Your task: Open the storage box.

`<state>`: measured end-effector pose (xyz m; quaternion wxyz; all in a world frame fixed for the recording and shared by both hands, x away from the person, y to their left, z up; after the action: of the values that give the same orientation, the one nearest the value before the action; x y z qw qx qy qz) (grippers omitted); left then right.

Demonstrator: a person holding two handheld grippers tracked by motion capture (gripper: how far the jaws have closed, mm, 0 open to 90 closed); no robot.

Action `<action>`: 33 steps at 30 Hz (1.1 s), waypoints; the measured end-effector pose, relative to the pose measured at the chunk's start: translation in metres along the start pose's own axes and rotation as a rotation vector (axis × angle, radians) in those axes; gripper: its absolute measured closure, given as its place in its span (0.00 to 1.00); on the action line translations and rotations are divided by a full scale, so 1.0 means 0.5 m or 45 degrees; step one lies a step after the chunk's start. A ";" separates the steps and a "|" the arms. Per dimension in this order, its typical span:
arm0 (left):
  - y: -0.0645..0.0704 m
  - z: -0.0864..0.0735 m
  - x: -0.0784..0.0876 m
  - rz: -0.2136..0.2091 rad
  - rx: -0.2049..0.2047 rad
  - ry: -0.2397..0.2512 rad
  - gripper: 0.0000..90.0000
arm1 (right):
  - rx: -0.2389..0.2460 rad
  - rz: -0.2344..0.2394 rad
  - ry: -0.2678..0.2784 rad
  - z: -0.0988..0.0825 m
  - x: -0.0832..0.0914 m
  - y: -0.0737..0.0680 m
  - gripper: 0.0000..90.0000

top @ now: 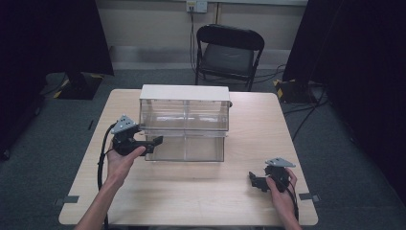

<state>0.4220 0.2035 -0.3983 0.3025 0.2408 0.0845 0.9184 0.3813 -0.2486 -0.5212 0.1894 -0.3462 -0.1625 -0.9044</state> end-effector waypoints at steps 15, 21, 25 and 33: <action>0.000 0.000 0.000 0.001 -0.001 0.000 0.11 | 0.002 0.000 -0.001 0.000 0.000 0.000 0.08; -0.001 0.000 0.001 0.003 -0.004 -0.005 0.11 | 0.000 0.000 0.000 0.000 0.000 0.000 0.08; -0.001 0.000 0.001 0.004 -0.006 -0.006 0.12 | 0.000 0.000 0.000 0.000 0.000 0.000 0.08; -0.002 0.000 0.002 0.002 -0.010 -0.009 0.12 | 0.000 0.000 0.000 0.000 0.000 0.000 0.08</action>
<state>0.4219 0.2048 -0.3983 0.3028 0.2430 0.0797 0.9181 0.3813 -0.2486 -0.5212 0.1894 -0.3462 -0.1625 -0.9044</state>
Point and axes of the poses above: each handheld gripper's, and its own axes: x roughly backward along the jaws, z roughly out of its top, y roughly to its right, the point moved 3 cm from there along -x, roughly forward along the jaws, and after that the axes turned 12 degrees about x, right-handed, at the moved point
